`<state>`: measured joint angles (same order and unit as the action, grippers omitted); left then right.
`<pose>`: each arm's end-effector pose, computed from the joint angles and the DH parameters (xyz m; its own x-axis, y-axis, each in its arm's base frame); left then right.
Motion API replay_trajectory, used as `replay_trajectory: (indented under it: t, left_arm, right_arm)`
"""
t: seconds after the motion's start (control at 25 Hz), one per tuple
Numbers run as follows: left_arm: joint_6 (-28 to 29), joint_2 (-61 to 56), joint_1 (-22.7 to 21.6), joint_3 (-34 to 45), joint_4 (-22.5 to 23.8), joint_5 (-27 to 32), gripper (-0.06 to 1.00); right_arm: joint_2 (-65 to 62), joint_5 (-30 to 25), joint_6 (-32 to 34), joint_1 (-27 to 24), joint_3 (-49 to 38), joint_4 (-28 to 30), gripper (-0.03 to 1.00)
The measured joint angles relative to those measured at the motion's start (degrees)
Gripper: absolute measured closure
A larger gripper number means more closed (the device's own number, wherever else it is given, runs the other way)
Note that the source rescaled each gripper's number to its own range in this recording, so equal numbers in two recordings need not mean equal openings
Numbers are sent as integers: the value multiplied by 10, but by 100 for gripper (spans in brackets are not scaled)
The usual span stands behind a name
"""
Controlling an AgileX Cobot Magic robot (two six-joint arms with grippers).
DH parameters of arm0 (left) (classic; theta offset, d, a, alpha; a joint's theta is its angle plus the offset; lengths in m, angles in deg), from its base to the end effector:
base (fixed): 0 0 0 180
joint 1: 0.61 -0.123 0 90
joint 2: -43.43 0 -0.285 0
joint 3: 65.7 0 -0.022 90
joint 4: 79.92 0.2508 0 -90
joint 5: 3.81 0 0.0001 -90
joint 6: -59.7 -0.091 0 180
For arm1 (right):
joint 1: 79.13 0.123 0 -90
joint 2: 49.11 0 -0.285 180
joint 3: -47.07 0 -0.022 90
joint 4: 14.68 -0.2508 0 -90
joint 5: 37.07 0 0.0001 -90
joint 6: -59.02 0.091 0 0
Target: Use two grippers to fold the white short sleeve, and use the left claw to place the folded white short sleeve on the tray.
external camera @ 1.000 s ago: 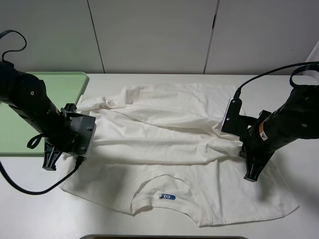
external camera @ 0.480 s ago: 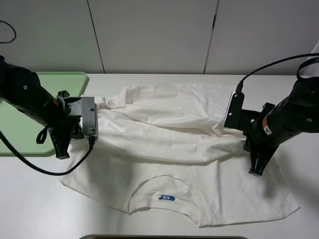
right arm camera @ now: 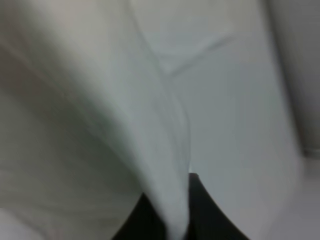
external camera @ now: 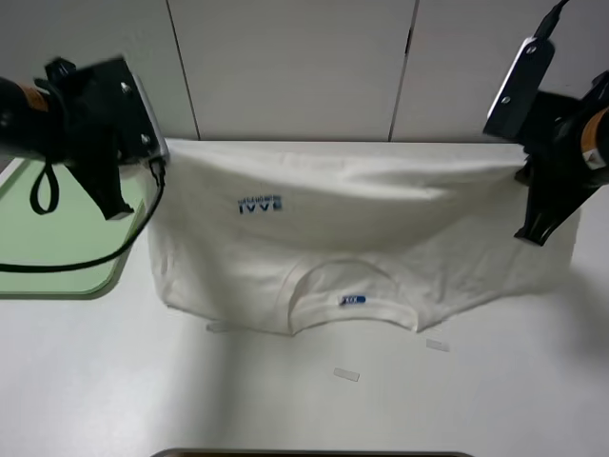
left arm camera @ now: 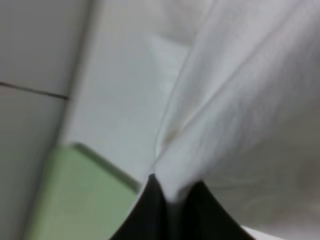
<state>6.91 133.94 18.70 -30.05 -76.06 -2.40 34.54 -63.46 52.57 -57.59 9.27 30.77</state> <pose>0.2738 -0.0958 0.2222 -0.0411 0.8995 -0.4349 0.6617 0.3507 0.6627 0.2418 0.0644 0.2274 -0.3528 -0.9060 -0.2340 -0.6472 0.4169 -0.6383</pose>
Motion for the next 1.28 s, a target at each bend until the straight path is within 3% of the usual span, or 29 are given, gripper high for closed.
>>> replay_trajectory:
  t: [0.24, 0.4, 0.56, 0.72, 0.92, 1.0, 1.12, 1.2, 1.28]
  left_arm:
    - [51, -140, 3, 0, 0, -43, 94]
    - [57, -275, 53, -22, 0, -45, 94]
    - [57, -366, 107, -60, 0, -39, 94]
    - [57, -395, 121, -87, 0, -2, 94]
    - [57, -347, 120, -91, 0, 64, 94]
    - [57, -304, 112, -92, 0, 83, 94]
    - [57, -174, 70, -92, 0, 100, 94]
    - [57, -66, 23, -92, 0, 82, 94]
    - [57, -30, 6, -92, 0, 73, 94]
  right_arm:
    - [-131, -61, 44, 1, 49, 62, 97]
    - [-198, -71, 42, 2, 88, 65, 97]
    - [-282, -72, -29, 2, 164, 57, 97]
    - [-298, -60, -100, 2, 208, 45, 97]
    - [-260, -64, -125, 3, 211, 45, 97]
    - [-181, -81, -130, 3, 213, 47, 97]
    - [-72, -84, -130, 2, 213, 65, 97]
    - [3, -83, -121, 0, 213, 101, 97]
    - [61, -88, -91, -2, 213, 147, 97]
